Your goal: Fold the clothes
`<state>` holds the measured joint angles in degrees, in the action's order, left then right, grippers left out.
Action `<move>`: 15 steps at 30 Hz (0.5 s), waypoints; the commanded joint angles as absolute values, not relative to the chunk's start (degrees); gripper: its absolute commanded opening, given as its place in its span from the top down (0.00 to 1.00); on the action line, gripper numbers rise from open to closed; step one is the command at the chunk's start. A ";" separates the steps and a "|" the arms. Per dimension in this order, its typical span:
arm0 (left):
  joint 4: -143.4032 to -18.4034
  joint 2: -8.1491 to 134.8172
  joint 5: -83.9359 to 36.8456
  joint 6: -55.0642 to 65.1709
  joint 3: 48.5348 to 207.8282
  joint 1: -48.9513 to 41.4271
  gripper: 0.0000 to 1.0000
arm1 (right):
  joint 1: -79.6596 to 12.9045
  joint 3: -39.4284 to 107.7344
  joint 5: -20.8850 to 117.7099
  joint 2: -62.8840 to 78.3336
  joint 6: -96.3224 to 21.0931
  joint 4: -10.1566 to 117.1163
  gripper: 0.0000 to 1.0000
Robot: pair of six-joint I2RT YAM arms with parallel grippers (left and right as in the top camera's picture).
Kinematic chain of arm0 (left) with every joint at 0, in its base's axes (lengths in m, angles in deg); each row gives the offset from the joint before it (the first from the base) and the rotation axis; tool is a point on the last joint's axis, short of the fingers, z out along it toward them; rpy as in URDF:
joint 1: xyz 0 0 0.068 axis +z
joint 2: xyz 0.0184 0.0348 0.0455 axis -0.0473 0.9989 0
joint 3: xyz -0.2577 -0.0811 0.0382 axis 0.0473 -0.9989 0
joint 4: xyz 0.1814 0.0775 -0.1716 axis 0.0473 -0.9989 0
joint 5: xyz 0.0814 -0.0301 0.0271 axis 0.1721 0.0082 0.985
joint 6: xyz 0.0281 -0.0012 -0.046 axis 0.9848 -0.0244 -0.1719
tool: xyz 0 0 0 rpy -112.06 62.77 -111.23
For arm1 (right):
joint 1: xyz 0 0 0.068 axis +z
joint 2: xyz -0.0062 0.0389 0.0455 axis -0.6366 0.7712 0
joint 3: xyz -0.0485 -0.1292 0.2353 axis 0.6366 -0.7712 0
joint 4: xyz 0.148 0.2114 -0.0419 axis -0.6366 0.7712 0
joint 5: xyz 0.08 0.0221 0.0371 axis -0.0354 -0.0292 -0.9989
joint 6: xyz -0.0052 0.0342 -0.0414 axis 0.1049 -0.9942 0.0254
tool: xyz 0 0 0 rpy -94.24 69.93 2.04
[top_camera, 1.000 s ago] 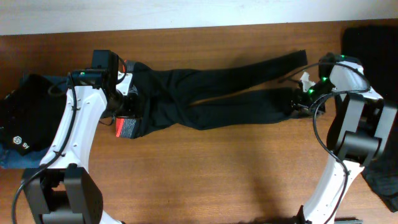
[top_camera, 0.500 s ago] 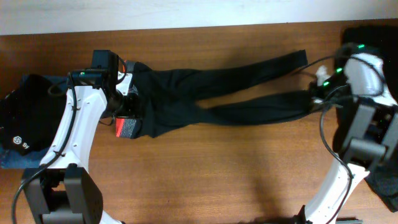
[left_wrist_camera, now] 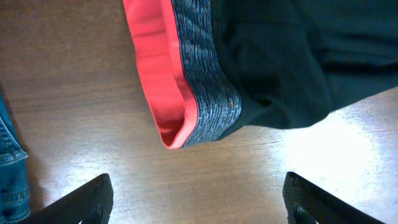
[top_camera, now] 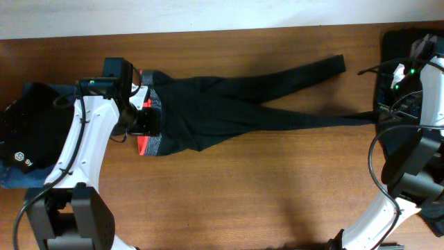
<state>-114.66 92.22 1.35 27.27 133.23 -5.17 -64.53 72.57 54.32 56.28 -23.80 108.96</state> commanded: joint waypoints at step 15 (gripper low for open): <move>-103.80 93.11 0.61 26.94 121.58 -5.19 0.17 | -64.32 72.68 55.66 56.26 -24.63 110.28 0.96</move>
